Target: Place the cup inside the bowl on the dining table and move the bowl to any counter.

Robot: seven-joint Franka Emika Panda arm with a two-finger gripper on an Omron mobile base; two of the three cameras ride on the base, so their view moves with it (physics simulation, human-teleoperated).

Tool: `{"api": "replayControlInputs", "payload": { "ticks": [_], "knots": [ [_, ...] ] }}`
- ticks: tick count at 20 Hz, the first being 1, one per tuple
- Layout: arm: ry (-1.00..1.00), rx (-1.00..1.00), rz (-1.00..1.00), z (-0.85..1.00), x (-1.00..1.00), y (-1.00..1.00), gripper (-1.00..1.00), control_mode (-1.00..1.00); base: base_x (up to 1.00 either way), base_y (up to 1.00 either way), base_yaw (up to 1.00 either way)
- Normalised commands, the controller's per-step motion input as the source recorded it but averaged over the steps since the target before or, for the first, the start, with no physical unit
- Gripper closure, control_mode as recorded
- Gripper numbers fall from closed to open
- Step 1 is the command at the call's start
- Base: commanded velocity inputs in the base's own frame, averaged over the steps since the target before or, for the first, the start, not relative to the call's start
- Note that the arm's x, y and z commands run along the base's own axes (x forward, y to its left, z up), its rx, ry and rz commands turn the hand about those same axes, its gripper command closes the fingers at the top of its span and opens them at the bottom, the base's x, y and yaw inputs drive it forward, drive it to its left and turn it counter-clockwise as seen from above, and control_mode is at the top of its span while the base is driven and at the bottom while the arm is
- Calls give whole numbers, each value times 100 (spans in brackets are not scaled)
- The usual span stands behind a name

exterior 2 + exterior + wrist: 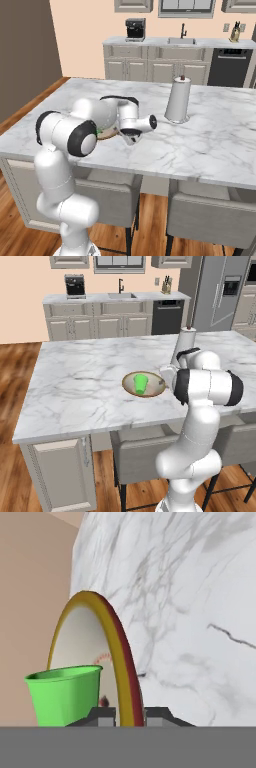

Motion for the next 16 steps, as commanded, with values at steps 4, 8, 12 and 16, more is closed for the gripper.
{"api": "replayControlInputs", "payload": {
  "ticks": [4, 8, 12, 16],
  "knots": [
    [2, 2, 0, 23, -29, 0, 100, -100, 0, 0, 0],
    [5, 0, 1, 22, -15, 1, 100, -100, 0, 0, 0],
    [6, 0, 6, 21, -29, 14, 100, -100, 0, 0, 0],
    [9, 0, 7, 11, -28, 19, 100, -100, 0, 0, 0]
  ]
}}
